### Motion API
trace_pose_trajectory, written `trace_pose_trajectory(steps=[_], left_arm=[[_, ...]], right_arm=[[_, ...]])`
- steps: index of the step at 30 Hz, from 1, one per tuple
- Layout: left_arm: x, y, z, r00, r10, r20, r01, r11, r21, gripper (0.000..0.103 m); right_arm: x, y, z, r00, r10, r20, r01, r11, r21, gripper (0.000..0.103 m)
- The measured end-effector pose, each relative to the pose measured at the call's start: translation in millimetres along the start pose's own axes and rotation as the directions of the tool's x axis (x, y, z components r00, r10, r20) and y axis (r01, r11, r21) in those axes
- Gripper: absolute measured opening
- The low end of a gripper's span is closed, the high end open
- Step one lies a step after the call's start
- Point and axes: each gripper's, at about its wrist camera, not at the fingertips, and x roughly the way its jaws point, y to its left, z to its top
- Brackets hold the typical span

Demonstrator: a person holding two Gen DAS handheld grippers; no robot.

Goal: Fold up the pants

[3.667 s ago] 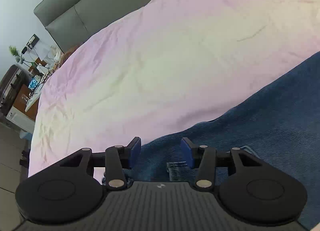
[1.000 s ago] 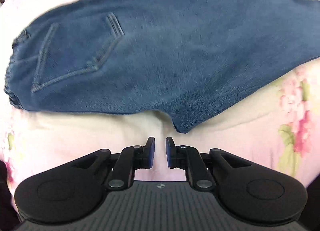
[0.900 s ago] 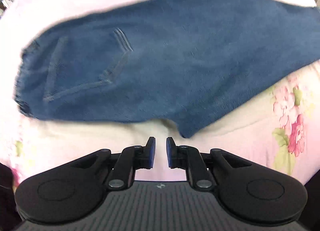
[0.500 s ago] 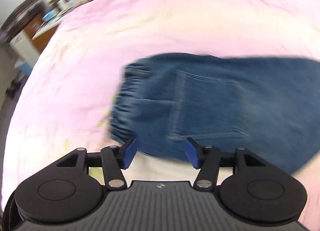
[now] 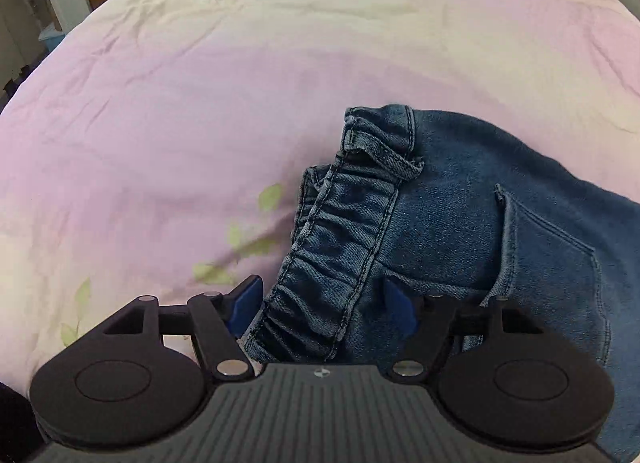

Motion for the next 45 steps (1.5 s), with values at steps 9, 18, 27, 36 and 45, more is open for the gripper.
trace_pose_trajectory(steps=[9,18,27,36,45], left_arm=[[10.8,16.9,2.4,0.999,-0.03,-0.024,0.029,0.999,-0.024,0.096],[-80.8,-37.4,3.1,0.985,-0.05,0.163,0.029,0.992,0.124,0.075],[-109.5,-185.7,-17.3,0.947,-0.295,0.126,0.242,0.915,0.322,0.064],[-95.4,-360.6,-66.7,0.896,-0.442,-0.044,0.393,0.744,0.541,0.05],[-75.0,-488.4,-106.8,0.862,-0.47,-0.191,0.463,0.574,0.676,0.036]], right_arm=[[25.9,16.9,5.8,0.994,-0.094,-0.048,0.091,0.994,-0.056,0.038],[-30.6,-49.5,2.4,0.999,0.021,0.041,-0.025,0.993,0.119,0.044],[-42.2,-154.0,-32.6,0.987,0.111,0.12,-0.155,0.864,0.478,0.04],[-2.9,-195.6,-55.7,0.953,0.232,0.194,-0.302,0.731,0.612,0.037],[42.2,-222.0,-68.8,0.902,0.344,0.262,-0.426,0.608,0.67,0.037]])
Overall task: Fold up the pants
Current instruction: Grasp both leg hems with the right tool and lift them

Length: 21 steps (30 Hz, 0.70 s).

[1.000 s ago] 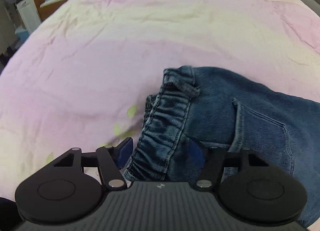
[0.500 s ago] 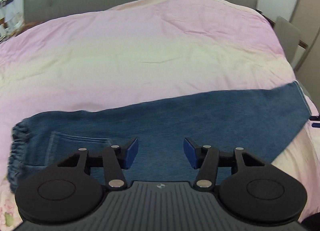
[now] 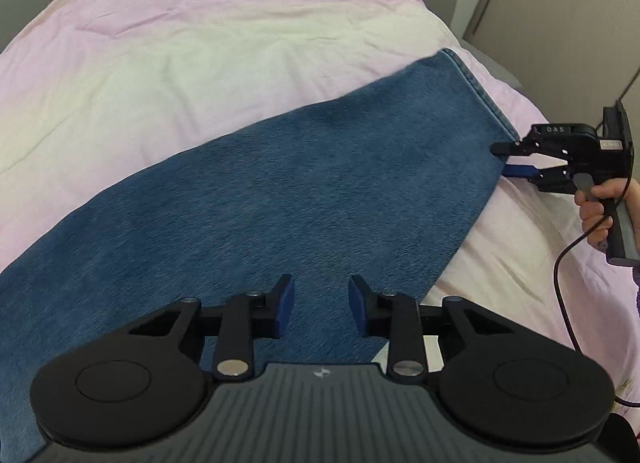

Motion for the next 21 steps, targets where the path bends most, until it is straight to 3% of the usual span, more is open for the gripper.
trace_pose_trajectory(steps=[6,10,12,14,18,21], left_arm=[[49.0,-54.8,16.8,0.999,-0.003,-0.044,0.013,0.972,0.233,0.031],[71.9,-69.8,10.6,0.995,0.039,-0.091,-0.009,0.95,0.313,0.022],[79.7,-67.4,10.1,0.992,0.046,-0.114,-0.01,0.954,0.299,0.021],[87.6,-67.9,8.9,0.991,0.056,-0.124,-0.017,0.955,0.296,0.02],[87.2,-71.7,6.0,0.989,0.082,-0.122,-0.041,0.951,0.306,0.02],[73.9,-67.1,4.2,0.993,0.064,-0.099,-0.035,0.963,0.267,0.02]], right_arm=[[14.3,-19.6,-0.8,0.994,0.103,0.039,-0.105,0.994,0.038,0.031],[19.0,-24.6,-2.9,0.986,0.156,0.058,-0.158,0.987,0.028,0.026],[19.0,-25.4,-2.5,0.981,0.188,0.053,-0.191,0.981,0.043,0.017],[13.6,-23.2,-3.1,0.98,0.194,0.053,-0.196,0.98,0.037,0.014],[-9.9,-3.5,0.2,0.975,0.21,0.077,-0.206,0.977,-0.052,0.009],[-33.3,26.0,2.9,0.968,0.237,0.083,-0.224,0.964,-0.141,0.008]])
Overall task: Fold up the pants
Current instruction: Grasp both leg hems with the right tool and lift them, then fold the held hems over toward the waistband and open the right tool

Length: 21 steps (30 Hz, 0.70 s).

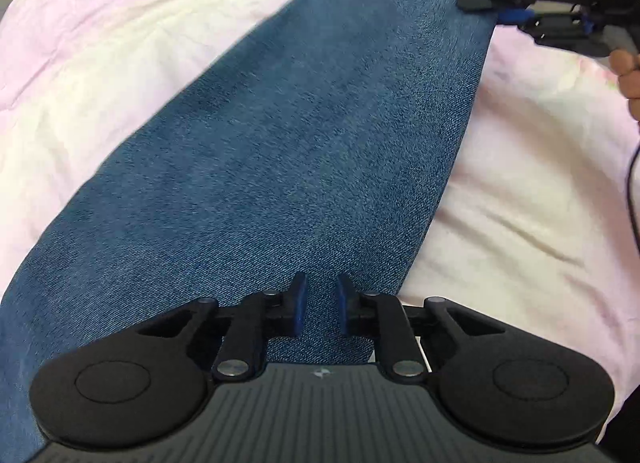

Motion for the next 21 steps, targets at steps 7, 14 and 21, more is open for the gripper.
trace_pose_trajectory(steps=[7,14,21], left_arm=[[-70.4,33.3,-49.8,0.997,-0.003,0.075,0.013,0.991,-0.133,0.021],[-138.9,84.9,-118.0,0.989,0.082,0.126,-0.045,0.961,-0.272,0.021],[-172.7,137.2,-182.6,0.981,0.12,0.152,-0.042,0.899,-0.436,0.021]], right_arm=[[-23.0,138.3,0.8,1.0,0.024,0.0,-0.023,0.945,-0.325,0.008],[-16.8,268.3,-56.7,0.997,0.035,-0.063,-0.065,0.821,-0.567,0.008],[15.4,345.3,-162.3,0.98,0.021,-0.198,-0.16,0.674,-0.721,0.008]])
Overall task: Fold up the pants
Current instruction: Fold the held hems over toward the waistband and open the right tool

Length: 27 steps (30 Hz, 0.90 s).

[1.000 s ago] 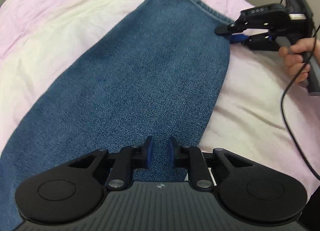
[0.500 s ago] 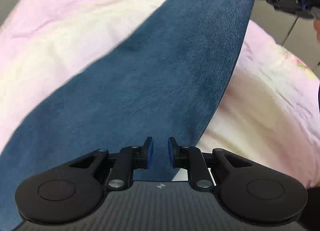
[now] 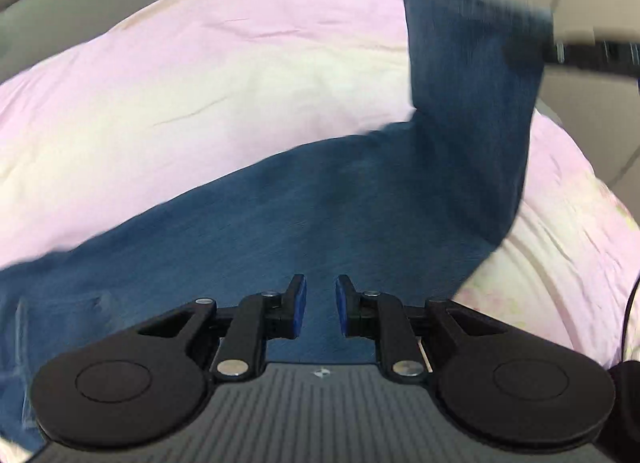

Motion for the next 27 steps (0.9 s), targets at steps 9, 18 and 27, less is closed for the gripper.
trace_pose_trajectory(steps=[9,18,27], left_arm=[[-5.0,77.1,-42.1,0.999,-0.048,0.019,0.051,0.969,-0.243,0.021],[4.6,104.9,-39.9,0.991,-0.116,0.059,0.13,0.903,-0.41,0.059],[73.9,125.6,-49.0,0.975,-0.215,0.061,0.201,0.726,-0.658,0.075]], right_arm=[[98.4,88.5,-82.0,0.966,0.088,-0.245,-0.128,0.98,-0.154,0.008],[156.3,97.8,-140.2,0.92,0.078,-0.385,-0.156,0.972,-0.175,0.019],[111.5,80.6,-106.7,0.916,0.05,-0.399,-0.156,0.958,-0.239,0.061]])
